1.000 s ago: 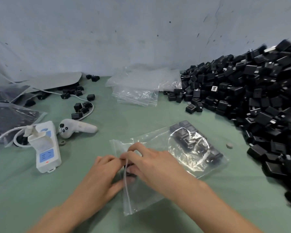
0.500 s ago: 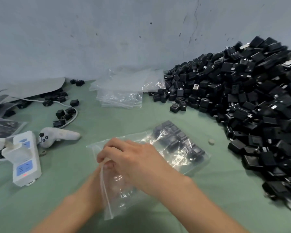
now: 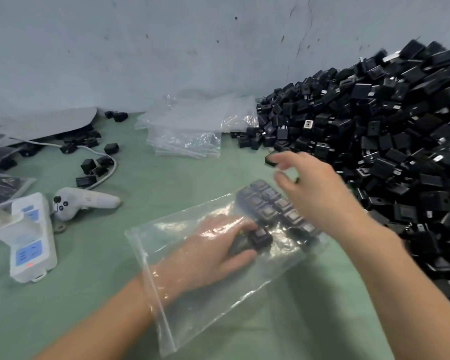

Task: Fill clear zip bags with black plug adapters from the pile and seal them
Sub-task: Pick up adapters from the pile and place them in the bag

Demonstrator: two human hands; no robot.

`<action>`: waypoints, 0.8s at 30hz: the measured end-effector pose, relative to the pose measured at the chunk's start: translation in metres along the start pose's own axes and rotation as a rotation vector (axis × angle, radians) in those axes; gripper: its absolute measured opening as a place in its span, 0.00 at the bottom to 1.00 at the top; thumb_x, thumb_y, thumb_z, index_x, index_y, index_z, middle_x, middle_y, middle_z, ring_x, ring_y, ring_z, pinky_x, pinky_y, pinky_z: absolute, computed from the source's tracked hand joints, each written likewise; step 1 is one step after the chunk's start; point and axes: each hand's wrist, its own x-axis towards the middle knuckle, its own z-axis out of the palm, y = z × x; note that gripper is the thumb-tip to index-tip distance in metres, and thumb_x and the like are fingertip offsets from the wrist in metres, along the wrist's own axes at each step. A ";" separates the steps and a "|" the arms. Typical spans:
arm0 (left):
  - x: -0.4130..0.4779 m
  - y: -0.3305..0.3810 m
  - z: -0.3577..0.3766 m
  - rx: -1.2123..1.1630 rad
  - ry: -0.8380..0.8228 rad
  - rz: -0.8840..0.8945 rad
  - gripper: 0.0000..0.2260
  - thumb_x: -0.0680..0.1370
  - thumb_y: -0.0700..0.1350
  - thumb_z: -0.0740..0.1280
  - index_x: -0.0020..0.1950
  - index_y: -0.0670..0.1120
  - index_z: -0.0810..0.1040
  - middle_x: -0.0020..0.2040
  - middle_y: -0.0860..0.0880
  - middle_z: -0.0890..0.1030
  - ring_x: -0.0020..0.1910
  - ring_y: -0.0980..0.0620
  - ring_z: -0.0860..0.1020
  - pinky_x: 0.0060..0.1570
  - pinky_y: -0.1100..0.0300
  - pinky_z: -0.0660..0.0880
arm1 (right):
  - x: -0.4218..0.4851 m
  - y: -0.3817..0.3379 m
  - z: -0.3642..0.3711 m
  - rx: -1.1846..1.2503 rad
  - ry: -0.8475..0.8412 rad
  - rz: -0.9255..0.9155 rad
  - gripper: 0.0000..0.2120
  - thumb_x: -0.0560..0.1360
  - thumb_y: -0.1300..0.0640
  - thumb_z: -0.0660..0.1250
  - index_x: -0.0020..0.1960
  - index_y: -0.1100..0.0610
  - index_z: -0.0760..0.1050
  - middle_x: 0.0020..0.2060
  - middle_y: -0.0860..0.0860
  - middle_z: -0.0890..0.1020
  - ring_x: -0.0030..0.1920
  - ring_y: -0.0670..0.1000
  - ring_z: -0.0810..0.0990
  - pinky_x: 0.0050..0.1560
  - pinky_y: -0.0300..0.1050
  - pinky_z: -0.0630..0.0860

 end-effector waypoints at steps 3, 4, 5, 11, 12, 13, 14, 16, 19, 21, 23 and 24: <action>0.015 -0.004 0.003 -0.004 -0.004 -0.014 0.19 0.79 0.62 0.59 0.68 0.60 0.69 0.62 0.60 0.75 0.62 0.57 0.70 0.65 0.55 0.68 | 0.003 0.042 -0.009 -0.115 -0.175 0.295 0.18 0.81 0.48 0.61 0.71 0.46 0.72 0.62 0.49 0.80 0.56 0.54 0.80 0.60 0.53 0.76; 0.013 0.001 0.002 -0.034 0.004 -0.021 0.17 0.79 0.61 0.60 0.66 0.59 0.71 0.60 0.60 0.76 0.59 0.58 0.70 0.64 0.58 0.67 | 0.002 0.050 -0.008 -0.108 -0.241 0.368 0.18 0.81 0.48 0.61 0.70 0.47 0.73 0.62 0.50 0.80 0.51 0.54 0.81 0.56 0.51 0.77; 0.013 0.000 0.006 -0.075 0.032 -0.021 0.16 0.78 0.60 0.62 0.65 0.58 0.72 0.59 0.60 0.76 0.57 0.60 0.70 0.62 0.61 0.66 | 0.001 0.055 -0.006 -0.101 -0.293 0.413 0.18 0.80 0.47 0.62 0.69 0.47 0.74 0.60 0.51 0.81 0.44 0.53 0.80 0.51 0.49 0.78; 0.031 0.011 0.018 -0.112 0.080 -0.065 0.14 0.77 0.62 0.64 0.60 0.59 0.72 0.48 0.60 0.75 0.50 0.58 0.73 0.52 0.61 0.71 | -0.001 0.065 0.001 -0.058 -0.393 0.410 0.14 0.78 0.41 0.63 0.49 0.49 0.80 0.27 0.52 0.79 0.23 0.51 0.75 0.26 0.40 0.72; 0.033 0.014 0.019 -0.100 0.092 -0.081 0.14 0.77 0.63 0.64 0.58 0.59 0.71 0.46 0.60 0.74 0.48 0.58 0.73 0.51 0.59 0.72 | -0.001 0.065 0.002 -0.033 -0.414 0.413 0.14 0.78 0.40 0.64 0.48 0.50 0.80 0.30 0.54 0.81 0.24 0.52 0.75 0.26 0.40 0.73; 0.035 0.015 0.021 -0.084 0.106 -0.095 0.14 0.76 0.64 0.64 0.56 0.60 0.70 0.44 0.60 0.74 0.46 0.58 0.73 0.48 0.59 0.73 | -0.001 0.064 0.002 -0.017 -0.429 0.416 0.14 0.78 0.40 0.64 0.48 0.50 0.80 0.32 0.55 0.82 0.26 0.53 0.76 0.26 0.41 0.74; 0.036 0.017 0.021 -0.077 0.102 -0.116 0.14 0.75 0.65 0.63 0.54 0.60 0.68 0.42 0.60 0.74 0.43 0.60 0.73 0.45 0.60 0.72 | 0.000 0.064 0.002 -0.009 -0.437 0.418 0.14 0.78 0.40 0.64 0.48 0.49 0.80 0.34 0.56 0.83 0.27 0.53 0.76 0.27 0.41 0.74; 0.038 0.018 0.021 -0.078 0.105 -0.137 0.13 0.74 0.67 0.62 0.51 0.61 0.67 0.40 0.61 0.72 0.40 0.64 0.72 0.39 0.63 0.70 | -0.001 0.063 -0.001 0.010 -0.451 0.421 0.13 0.77 0.40 0.66 0.48 0.49 0.80 0.34 0.57 0.82 0.28 0.53 0.76 0.26 0.40 0.74; 0.036 0.018 0.021 -0.065 0.130 -0.116 0.12 0.76 0.65 0.62 0.52 0.60 0.69 0.38 0.62 0.71 0.39 0.64 0.72 0.38 0.63 0.71 | -0.001 0.065 -0.004 0.037 -0.487 0.416 0.12 0.76 0.40 0.68 0.50 0.48 0.80 0.44 0.61 0.85 0.29 0.53 0.76 0.26 0.39 0.73; 0.032 0.016 0.021 -0.032 0.149 -0.107 0.09 0.79 0.62 0.61 0.52 0.59 0.70 0.40 0.61 0.73 0.41 0.61 0.72 0.41 0.63 0.72 | -0.002 0.067 -0.006 0.034 -0.504 0.413 0.12 0.77 0.41 0.68 0.52 0.47 0.80 0.47 0.61 0.85 0.30 0.53 0.77 0.26 0.39 0.74; 0.027 0.014 0.020 -0.022 0.158 -0.071 0.06 0.81 0.57 0.61 0.49 0.57 0.70 0.41 0.59 0.73 0.42 0.60 0.71 0.42 0.65 0.68 | -0.003 0.068 -0.007 0.034 -0.499 0.419 0.12 0.77 0.41 0.68 0.55 0.46 0.79 0.47 0.60 0.85 0.31 0.53 0.78 0.27 0.39 0.73; 0.024 0.013 0.018 -0.040 0.150 -0.047 0.05 0.81 0.55 0.61 0.49 0.56 0.71 0.41 0.60 0.73 0.43 0.60 0.71 0.43 0.67 0.66 | -0.004 0.069 -0.008 0.031 -0.495 0.421 0.12 0.77 0.41 0.68 0.56 0.46 0.79 0.47 0.59 0.85 0.31 0.53 0.78 0.27 0.39 0.73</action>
